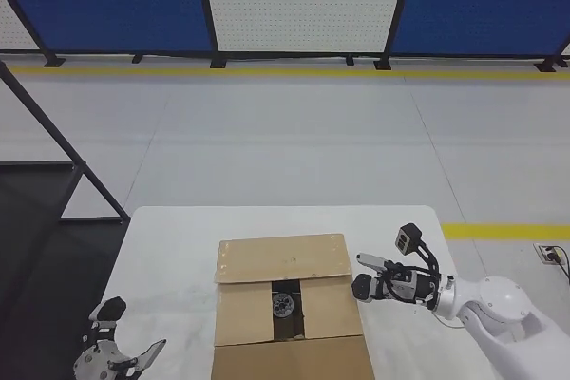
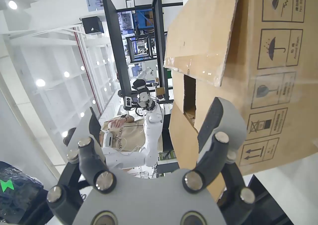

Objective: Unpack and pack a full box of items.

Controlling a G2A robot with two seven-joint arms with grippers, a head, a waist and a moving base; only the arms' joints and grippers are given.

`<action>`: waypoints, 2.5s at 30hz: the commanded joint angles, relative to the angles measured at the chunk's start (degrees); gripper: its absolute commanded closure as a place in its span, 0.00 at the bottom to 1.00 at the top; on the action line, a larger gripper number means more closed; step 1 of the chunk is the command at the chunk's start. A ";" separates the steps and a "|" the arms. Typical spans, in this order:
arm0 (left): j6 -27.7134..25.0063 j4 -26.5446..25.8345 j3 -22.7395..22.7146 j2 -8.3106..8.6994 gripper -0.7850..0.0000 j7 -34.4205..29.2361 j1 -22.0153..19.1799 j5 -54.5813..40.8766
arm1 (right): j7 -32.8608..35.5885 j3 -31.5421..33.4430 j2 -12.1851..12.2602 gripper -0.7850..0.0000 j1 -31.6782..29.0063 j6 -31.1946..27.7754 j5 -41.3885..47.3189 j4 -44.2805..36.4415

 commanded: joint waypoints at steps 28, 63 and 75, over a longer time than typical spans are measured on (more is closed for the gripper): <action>1.39 -0.86 -1.25 -0.19 0.00 -0.47 1.75 -1.81 | -5.60 -2.54 -3.88 0.00 2.82 6.57 5.40 3.40; 2.81 0.48 -3.75 -0.55 0.00 2.37 3.92 -3.32 | -18.22 -8.61 -11.13 0.00 15.72 7.54 5.81 7.48; 2.81 0.48 -3.75 -0.55 0.00 2.37 3.92 -3.32 | -33.04 -9.42 -14.16 0.00 16.75 5.51 8.75 8.09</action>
